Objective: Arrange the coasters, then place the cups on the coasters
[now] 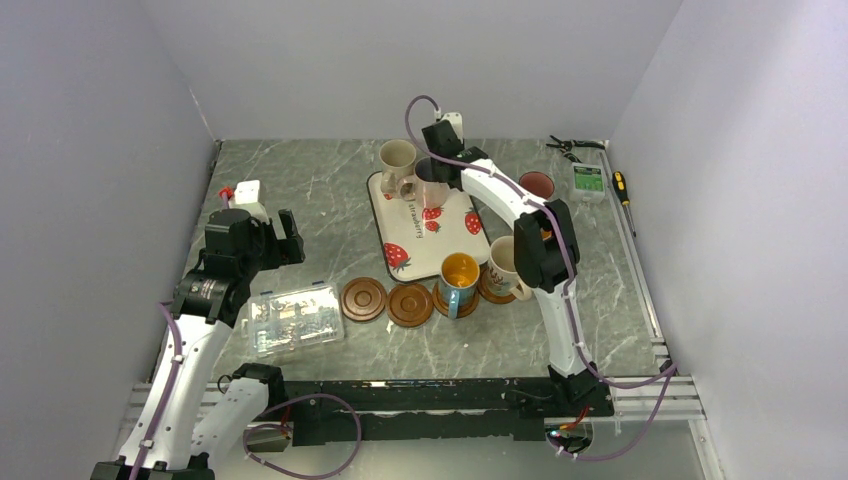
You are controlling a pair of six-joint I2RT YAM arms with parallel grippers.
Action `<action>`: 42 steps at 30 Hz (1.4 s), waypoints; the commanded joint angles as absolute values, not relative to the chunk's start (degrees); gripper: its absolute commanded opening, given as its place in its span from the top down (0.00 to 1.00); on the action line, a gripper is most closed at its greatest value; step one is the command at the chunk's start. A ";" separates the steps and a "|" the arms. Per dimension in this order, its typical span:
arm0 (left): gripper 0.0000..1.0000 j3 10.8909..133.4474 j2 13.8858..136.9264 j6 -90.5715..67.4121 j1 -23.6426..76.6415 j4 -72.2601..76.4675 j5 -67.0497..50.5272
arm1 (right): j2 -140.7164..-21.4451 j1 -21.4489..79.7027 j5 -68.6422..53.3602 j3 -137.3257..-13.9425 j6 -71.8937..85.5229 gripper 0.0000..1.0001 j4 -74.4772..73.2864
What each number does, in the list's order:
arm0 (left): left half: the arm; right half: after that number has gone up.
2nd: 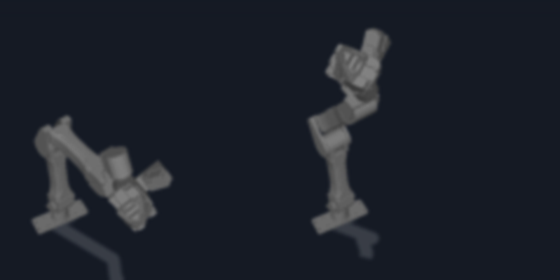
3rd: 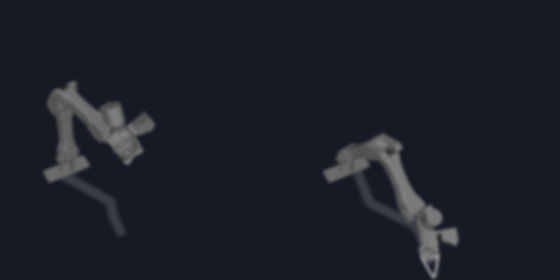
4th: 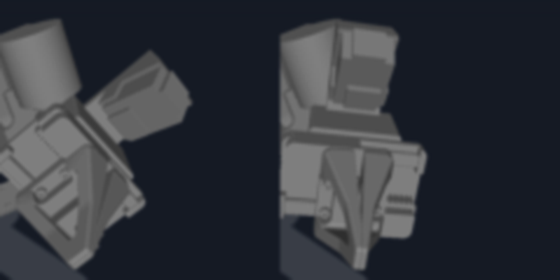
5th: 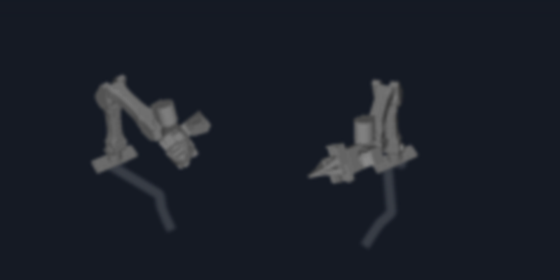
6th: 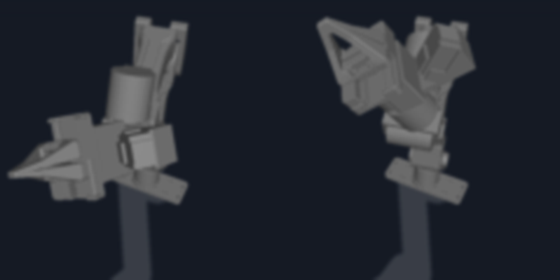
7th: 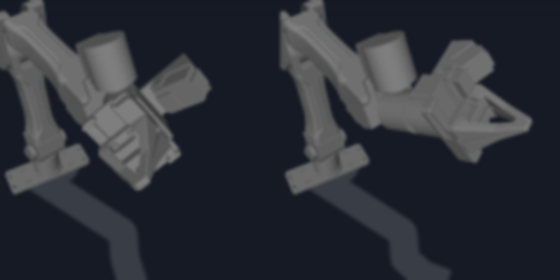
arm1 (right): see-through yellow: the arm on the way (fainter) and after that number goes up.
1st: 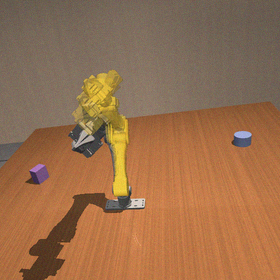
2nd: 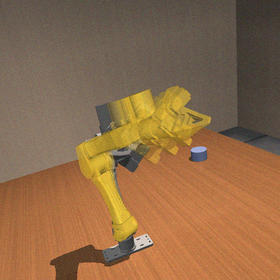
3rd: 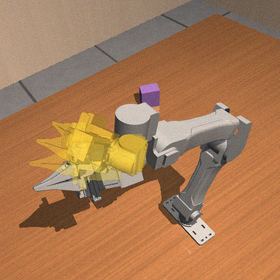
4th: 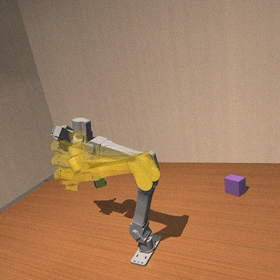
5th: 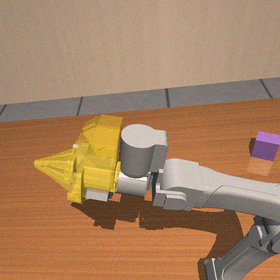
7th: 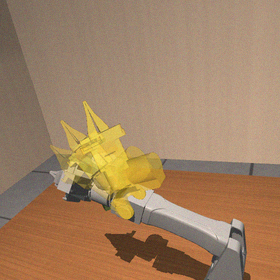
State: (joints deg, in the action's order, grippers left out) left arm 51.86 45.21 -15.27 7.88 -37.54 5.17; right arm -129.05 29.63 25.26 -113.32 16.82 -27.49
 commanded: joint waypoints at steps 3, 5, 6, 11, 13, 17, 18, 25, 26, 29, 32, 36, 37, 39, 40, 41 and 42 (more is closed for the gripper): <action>0.06 53.09 44.58 -15.21 8.01 -36.24 4.57 | -126.93 27.99 20.64 -112.00 18.74 0.76 -27.75; 0.06 53.09 44.69 -15.28 8.02 -36.30 4.65 | -125.75 27.49 20.01 -110.68 19.37 0.85 -27.50; 0.06 53.09 44.70 -15.29 8.06 -36.30 4.66 | -124.93 27.36 19.96 -109.94 19.53 0.90 -27.29; 0.06 53.06 44.82 -15.27 8.01 -36.43 4.84 | -119.57 27.17 20.73 -107.12 18.59 1.00 -26.43; 0.06 53.17 44.91 -15.25 8.05 -36.47 5.00 | -116.64 27.16 21.12 -105.45 17.92 1.00 -26.14; 0.06 53.22 44.91 -15.37 8.01 -36.56 5.22 | -108.12 27.17 20.02 -98.77 16.83 1.00 -22.07; 0.06 53.26 44.86 -15.32 8.04 -36.56 5.20 | -105.69 27.16 18.88 -97.07 16.50 1.00 -20.84; 0.06 53.02 44.29 -15.48 8.00 -36.38 5.94 | -92.55 27.45 10.75 -89.10 16.30 1.00 -18.52; 0.06 52.93 44.10 -15.50 8.00 -36.32 6.20 | -90.70 27.84 9.32 -87.91 16.22 1.00 -18.04; 0.06 52.83 43.86 -15.57 8.00 -36.24 6.65 | -86.17 30.29 5.98 -85.64 15.39 1.00 -18.41; 0.06 52.82 43.69 -15.62 8.02 -36.29 7.11 | -82.96 35.93 8.86 -84.52 14.04 1.00 -21.30; 0.06 52.89 43.92 -15.70 8.00 -36.38 7.76 | -81.14 44.68 15.88 -83.46 13.58 1.00 -26.47; 0.06 52.91 43.99 -15.68 8.02 -36.39 7.80 | -80.93 46.39 16.51 -83.11 13.99 1.00 -27.33; 0.06 52.91 44.14 -15.72 8.00 -36.43 7.91 | -81.03 50.09 18.06 -82.51 14.59 1.00 -28.84; 0.06 52.87 44.20 -15.67 8.00 -36.40 7.95 | -81.26 51.79 19.09 -82.42 14.69 1.00 -29.69; 0.06 52.83 44.28 -15.70 8.00 -36.45 8.04 | -81.79 53.58 20.27 -82.48 14.61 1.00 -30.62; 0.06 52.82 44.37 -15.78 8.00 -36.43 8.11 | -82.74 55.21 21.75 -82.67 14.66 1.00 -31.68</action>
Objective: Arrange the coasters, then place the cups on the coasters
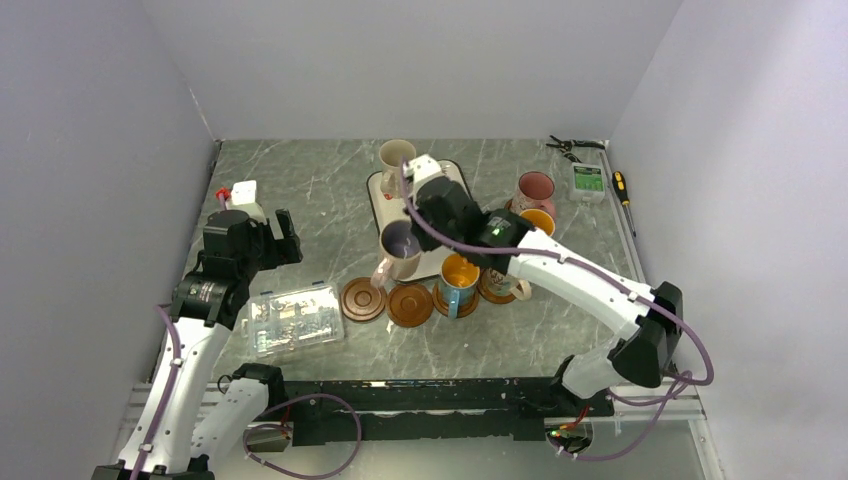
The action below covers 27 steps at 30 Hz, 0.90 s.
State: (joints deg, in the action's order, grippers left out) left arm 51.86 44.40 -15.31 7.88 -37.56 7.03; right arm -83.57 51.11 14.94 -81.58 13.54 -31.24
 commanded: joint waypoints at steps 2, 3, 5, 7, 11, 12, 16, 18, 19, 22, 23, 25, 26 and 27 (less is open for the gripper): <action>0.06 52.89 44.56 -15.75 8.00 -36.54 8.42 | -84.42 58.24 24.20 -83.23 15.12 1.00 -33.80; 0.06 52.91 44.60 -15.73 8.00 -36.56 8.52 | -85.33 59.30 24.93 -83.43 15.35 1.00 -34.81; 0.06 52.91 44.72 -15.74 8.00 -36.58 8.75 | -86.99 60.91 25.99 -83.45 15.94 1.00 -36.14; 0.06 52.90 44.87 -15.74 8.00 -36.64 8.95 | -88.19 61.79 26.12 -82.81 16.33 1.00 -36.35; 0.06 52.91 45.21 -15.77 8.00 -36.65 8.94 | -89.07 62.06 25.02 -80.69 17.61 1.00 -34.85; 0.06 52.91 45.29 -15.74 8.00 -36.65 8.91 | -89.16 61.97 24.66 -80.10 17.74 1.00 -34.36; 0.06 52.99 45.60 -15.72 8.00 -36.63 8.79 | -90.20 62.01 23.93 -79.47 17.81 1.00 -33.41; 0.06 53.00 45.66 -15.70 8.00 -36.60 8.80 | -91.10 61.97 24.25 -79.04 17.66 1.00 -33.29; 0.06 53.00 45.66 -15.68 8.00 -36.69 8.79 | -91.37 61.92 24.55 -78.87 17.59 1.00 -33.29; 0.06 52.91 45.61 -15.67 8.00 -36.65 8.82 | -91.98 61.77 25.04 -78.18 17.66 1.00 -32.83; 0.06 52.91 45.69 -15.69 8.00 -36.65 8.79 | -92.16 61.57 25.00 -77.92 17.75 1.00 -32.55; 0.06 52.95 45.72 -15.63 8.00 -36.65 8.85 | -92.27 61.21 24.89 -77.30 17.95 1.00 -32.06; 0.06 52.99 45.78 -15.61 8.00 -36.72 8.82 | -92.31 61.03 24.76 -77.02 18.00 1.00 -31.74; 0.06 53.00 45.86 -15.57 8.04 -36.74 8.81 | -92.31 60.81 24.62 -76.74 18.12 1.00 -31.47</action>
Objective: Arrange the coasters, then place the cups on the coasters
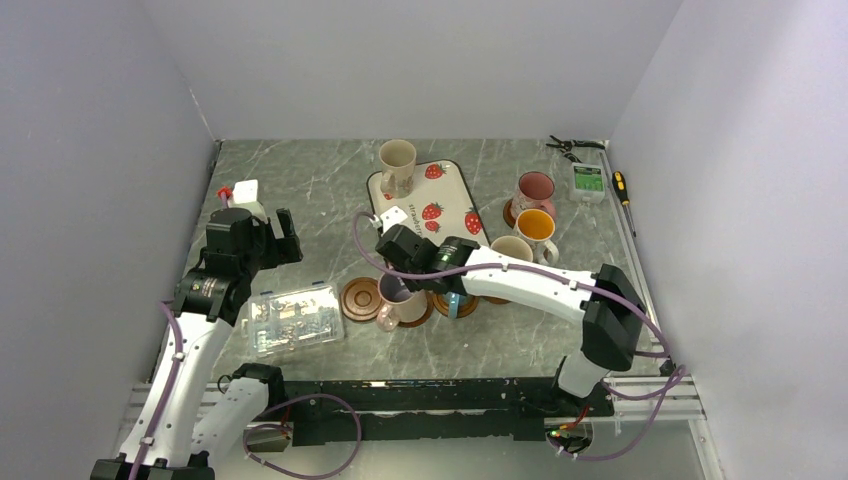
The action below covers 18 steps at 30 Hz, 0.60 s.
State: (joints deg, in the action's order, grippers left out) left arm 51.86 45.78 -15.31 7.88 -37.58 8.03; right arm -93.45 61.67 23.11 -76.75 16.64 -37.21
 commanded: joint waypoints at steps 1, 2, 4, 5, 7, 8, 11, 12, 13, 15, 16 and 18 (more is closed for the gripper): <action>0.06 53.00 45.82 -15.61 8.00 -36.69 8.84 | -92.30 60.68 24.47 -76.44 18.22 1.00 -31.07; 0.06 52.95 45.85 -15.64 8.00 -36.73 8.77 | -92.29 60.57 24.30 -76.15 18.20 1.00 -30.69; 0.06 53.00 45.82 -15.65 8.00 -36.68 8.76 | -92.25 60.19 23.84 -75.42 18.31 1.00 -29.96; 0.06 52.99 45.85 -15.66 8.02 -36.65 8.72 | -92.27 60.08 23.74 -75.15 18.30 1.00 -29.62; 0.06 53.00 45.82 -15.62 8.00 -36.65 8.81 | -92.20 59.94 23.73 -74.35 18.29 1.00 -28.85; 0.06 53.00 45.86 -15.63 8.00 -36.65 8.84 | -92.10 59.88 23.60 -73.83 18.04 1.00 -28.34; 0.06 53.00 45.84 -15.64 8.02 -36.65 8.70 | -91.60 59.50 22.96 -72.44 17.72 1.00 -26.65; 0.06 53.00 45.93 -15.60 8.00 -36.65 8.72 | -91.35 59.41 22.66 -71.83 17.55 1.00 -25.91; 0.06 53.00 45.96 -15.64 8.00 -36.63 8.74 | -91.08 59.24 22.33 -71.17 17.26 1.00 -25.11; 0.06 53.02 46.05 -15.60 8.00 -36.68 8.68 | -90.44 58.88 21.45 -69.62 16.48 1.00 -23.18; 0.06 53.00 46.00 -15.64 8.01 -36.73 8.70 | -89.91 58.70 20.87 -68.76 15.78 1.00 -22.21; 0.06 53.00 45.99 -15.61 8.00 -36.69 8.64 | -88.93 58.47 19.37 -66.97 14.61 1.00 -19.99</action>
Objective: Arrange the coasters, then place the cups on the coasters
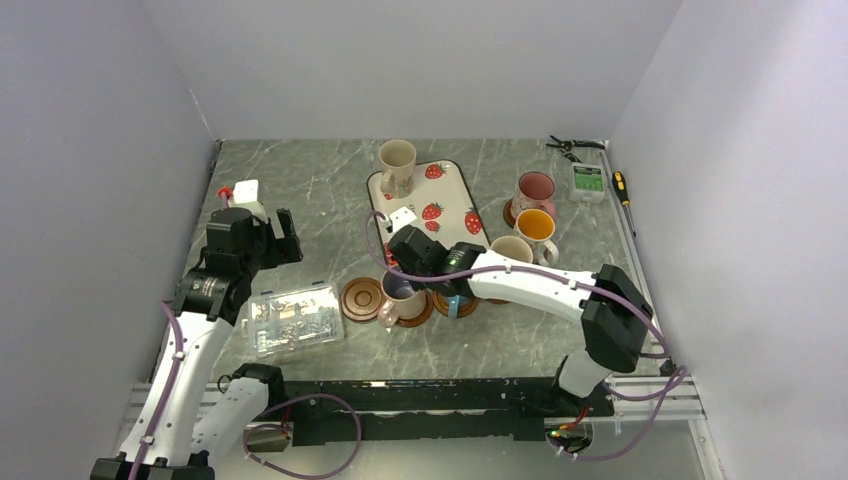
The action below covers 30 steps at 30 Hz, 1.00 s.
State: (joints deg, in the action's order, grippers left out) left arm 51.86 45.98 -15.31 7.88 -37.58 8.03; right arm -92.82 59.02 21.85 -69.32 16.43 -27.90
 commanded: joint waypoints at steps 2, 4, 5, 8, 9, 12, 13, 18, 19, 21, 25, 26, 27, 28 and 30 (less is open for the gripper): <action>0.06 53.00 46.04 -15.60 8.00 -36.69 8.70 | -88.16 58.22 18.31 -65.70 13.55 1.00 -18.51; 0.06 53.00 46.01 -15.63 8.00 -36.72 8.67 | -87.86 58.10 18.39 -65.07 12.46 1.00 -18.20; 0.06 53.00 45.99 -15.61 8.00 -36.68 8.69 | -87.74 58.01 18.53 -64.88 12.06 1.00 -18.35; 0.06 53.00 45.97 -15.57 8.00 -36.70 8.64 | -87.31 57.56 17.90 -63.90 11.23 1.00 -18.12; 0.06 53.00 46.01 -15.61 8.00 -36.71 8.59 | -87.20 57.33 17.48 -63.63 10.98 1.00 -17.98; 0.06 53.00 46.13 -15.62 8.00 -36.65 8.58 | -87.19 57.03 16.48 -63.06 10.20 1.00 -17.63; 0.06 53.02 46.18 -15.59 8.03 -36.73 8.55 | -87.26 56.93 16.38 -63.09 9.93 1.00 -17.78; 0.06 53.08 46.31 -15.62 8.00 -36.71 8.38 | -88.77 56.72 16.93 -64.63 9.44 1.00 -19.70; 0.06 53.09 46.30 -15.58 8.00 -36.71 8.39 | -89.11 56.76 17.10 -64.94 9.34 0.94 -20.16; 0.06 53.02 46.31 -15.57 8.00 -36.73 8.40 | -89.58 56.72 17.14 -65.40 9.03 0.85 -20.62; 0.06 53.06 46.38 -15.60 8.00 -36.73 8.33 | -89.61 56.75 17.03 -65.89 8.45 0.76 -20.53; 0.06 53.08 46.40 -15.64 8.00 -36.74 8.29 | -89.45 56.74 16.78 -66.11 8.30 0.75 -20.46; 0.06 53.09 46.39 -15.62 8.04 -36.69 8.33 | -89.28 56.75 16.48 -66.36 8.22 0.74 -20.48; 0.06 53.09 46.28 -15.64 8.00 -36.71 8.25 | -89.11 56.74 16.32 -66.54 8.18 0.71 -20.48; 0.06 52.97 46.26 -15.63 8.00 -36.74 8.19 | -88.59 56.70 16.30 -66.98 8.01 0.67 -20.54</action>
